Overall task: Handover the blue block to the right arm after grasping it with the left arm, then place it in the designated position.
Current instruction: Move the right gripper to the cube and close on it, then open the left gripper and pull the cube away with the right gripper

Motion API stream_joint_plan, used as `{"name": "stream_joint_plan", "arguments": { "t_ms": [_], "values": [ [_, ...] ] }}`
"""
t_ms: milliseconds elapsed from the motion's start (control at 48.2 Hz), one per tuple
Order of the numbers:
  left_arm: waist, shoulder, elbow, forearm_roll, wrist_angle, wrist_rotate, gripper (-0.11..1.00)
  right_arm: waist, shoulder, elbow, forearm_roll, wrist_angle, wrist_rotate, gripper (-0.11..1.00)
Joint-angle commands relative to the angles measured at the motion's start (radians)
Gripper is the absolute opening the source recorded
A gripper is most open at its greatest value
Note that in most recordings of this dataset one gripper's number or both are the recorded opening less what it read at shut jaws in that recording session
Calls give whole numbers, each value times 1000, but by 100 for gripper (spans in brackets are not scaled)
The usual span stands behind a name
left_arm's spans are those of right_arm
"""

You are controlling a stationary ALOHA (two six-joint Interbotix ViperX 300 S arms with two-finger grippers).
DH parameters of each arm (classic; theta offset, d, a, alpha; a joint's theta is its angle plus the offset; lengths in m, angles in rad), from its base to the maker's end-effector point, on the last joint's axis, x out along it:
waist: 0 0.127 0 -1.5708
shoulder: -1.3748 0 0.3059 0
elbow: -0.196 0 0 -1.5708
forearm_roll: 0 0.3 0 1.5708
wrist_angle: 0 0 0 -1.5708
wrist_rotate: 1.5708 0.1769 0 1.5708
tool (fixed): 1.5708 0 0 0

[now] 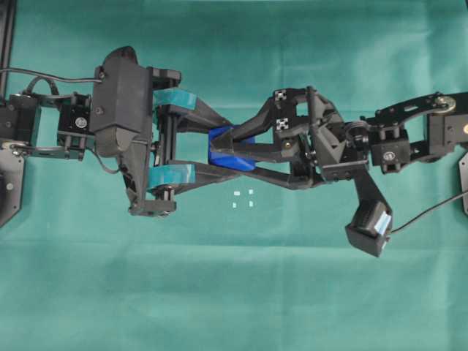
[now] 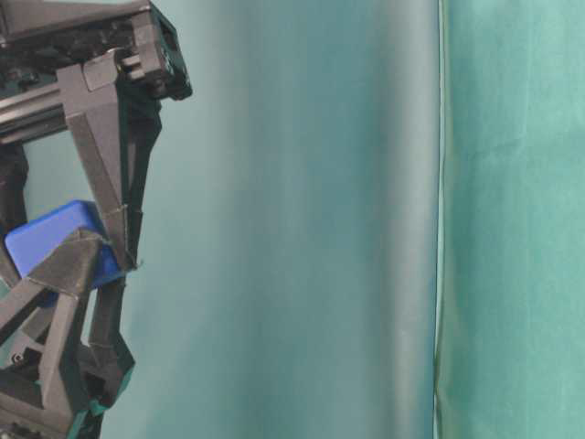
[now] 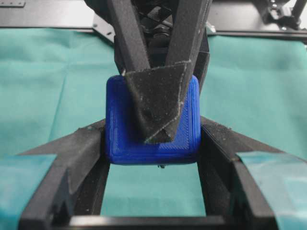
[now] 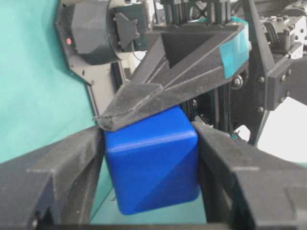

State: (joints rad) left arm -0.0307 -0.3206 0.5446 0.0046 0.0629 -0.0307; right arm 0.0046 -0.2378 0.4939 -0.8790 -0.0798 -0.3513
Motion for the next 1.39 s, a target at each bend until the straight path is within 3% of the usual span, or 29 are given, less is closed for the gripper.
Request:
{"name": "stream_joint_plan", "arguments": {
  "t_ms": [0,539,705,788,1058,1369],
  "values": [
    [-2,-12,-17,-2,-3,2,46,-3,-34,-12,0,3,6,58],
    [-2,-11,-21,-3,-12,-2,47,2,-34,-12,0,12,11,58],
    [0,-12,-18,-3,-20,-2,88,3,-34,-12,0,11,11,58],
    [2,-15,-17,-3,-21,-2,99,6,-34,-12,0,12,11,58],
    [8,-35,6,-5,-18,-3,100,15,-61,14,0,43,15,58],
    [8,-120,84,-5,-20,-3,100,31,-189,118,8,89,17,57]
  ]
}}
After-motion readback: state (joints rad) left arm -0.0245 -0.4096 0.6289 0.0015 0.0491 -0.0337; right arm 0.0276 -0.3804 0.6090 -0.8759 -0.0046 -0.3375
